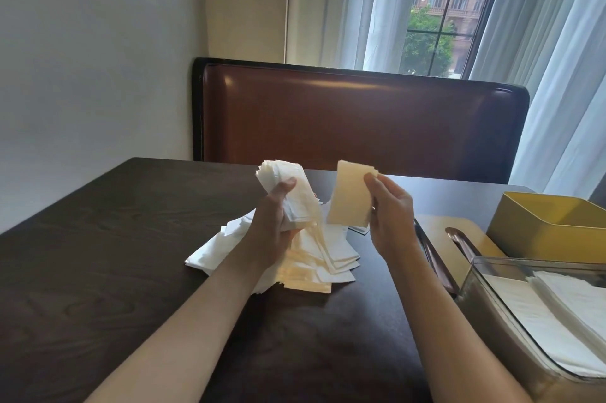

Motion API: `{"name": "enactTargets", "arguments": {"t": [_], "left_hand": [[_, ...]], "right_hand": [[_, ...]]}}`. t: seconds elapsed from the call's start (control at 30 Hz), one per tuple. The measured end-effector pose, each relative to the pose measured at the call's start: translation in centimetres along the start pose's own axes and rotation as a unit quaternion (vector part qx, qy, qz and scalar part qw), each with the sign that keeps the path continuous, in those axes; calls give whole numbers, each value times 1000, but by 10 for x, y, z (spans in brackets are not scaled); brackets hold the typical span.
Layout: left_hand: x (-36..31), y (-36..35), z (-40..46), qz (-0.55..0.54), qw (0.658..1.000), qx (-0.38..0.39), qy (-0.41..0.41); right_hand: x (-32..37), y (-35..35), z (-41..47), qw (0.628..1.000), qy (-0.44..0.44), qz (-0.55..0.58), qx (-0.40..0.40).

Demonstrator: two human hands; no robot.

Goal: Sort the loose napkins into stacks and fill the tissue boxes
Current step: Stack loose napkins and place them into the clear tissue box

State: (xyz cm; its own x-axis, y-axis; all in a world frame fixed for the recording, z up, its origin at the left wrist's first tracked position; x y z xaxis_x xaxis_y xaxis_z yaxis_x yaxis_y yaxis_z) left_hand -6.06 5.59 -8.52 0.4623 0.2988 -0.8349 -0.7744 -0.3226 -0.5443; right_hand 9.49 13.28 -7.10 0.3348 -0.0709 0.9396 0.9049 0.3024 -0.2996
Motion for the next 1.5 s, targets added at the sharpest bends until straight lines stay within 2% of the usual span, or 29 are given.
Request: {"name": "enactTargets", "arguments": {"t": [0.07, 0.13, 0.2, 0.27, 0.33, 0.47, 0.57, 0.63, 0.7, 0.77, 0.83, 0.9, 0.97, 1.1, 1.2, 1.37, 1.5], "left_hand": [[2, -2, -2, 22, 999, 8, 24], [3, -6, -8, 0, 998, 37, 58], [7, -11, -15, -17, 993, 94, 66], [11, -15, -20, -19, 989, 134, 61], [14, -17, -21, -24, 989, 133, 65], [15, -19, -23, -23, 989, 118, 80], [13, -15, -21, 8, 992, 107, 72], [10, -11, -18, -16, 995, 76, 61], [9, -1, -9, -27, 998, 49, 8], [5, 6, -3, -29, 999, 31, -17], [0, 8, -3, -50, 999, 18, -12], [-2, 8, -1, -60, 998, 10, 7], [-3, 7, -1, -56, 998, 12, 19], [-2, 9, -2, -68, 997, 6, 30], [-2, 9, -2, -71, 997, 6, 19], [-2, 7, -4, -32, 999, 12, 12], [1, 5, -6, 16, 1000, 15, 21]], "right_hand": [[8, -2, -5, 997, -11, 56, 48], [11, -5, -7, 995, -11, 65, 79], [7, -10, -6, 996, 6, 28, 79], [1, -16, -4, 995, 54, -62, 57], [-7, -17, -2, 986, 103, -125, 48], [-13, -17, 0, 980, 128, -147, 42], [-14, -16, 4, 984, 105, -140, 34], [-17, -10, 10, 988, 78, -131, 16], [-24, -1, 17, 986, 41, -160, -5], [-36, 6, 22, 963, 18, -270, 4], [-50, 6, 22, 931, -18, -358, 69], [-60, 4, 20, 903, -54, -400, 146], [-61, 2, 19, 886, -62, -424, 178], [-55, 5, 17, 912, -44, -394, 104], [-49, 10, 16, 947, -54, -309, 67], [-32, 13, 15, 987, -64, -134, 55], [-11, 6, 4, 993, -63, 1, 95]]}}
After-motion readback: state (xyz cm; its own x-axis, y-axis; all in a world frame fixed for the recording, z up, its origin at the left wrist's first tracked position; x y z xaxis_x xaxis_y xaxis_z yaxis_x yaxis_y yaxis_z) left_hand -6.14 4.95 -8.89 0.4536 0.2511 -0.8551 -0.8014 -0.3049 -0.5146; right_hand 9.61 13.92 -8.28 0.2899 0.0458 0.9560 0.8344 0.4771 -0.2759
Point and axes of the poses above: each hand's wrist, its own z-axis towards the middle knuckle, its own y-axis out of the back of the hand, x = y × z, the point moved 1 cm from there along z, towards the middle knuckle, and after that the axes turned 7 degrees about -y, right-handed, at the moved point
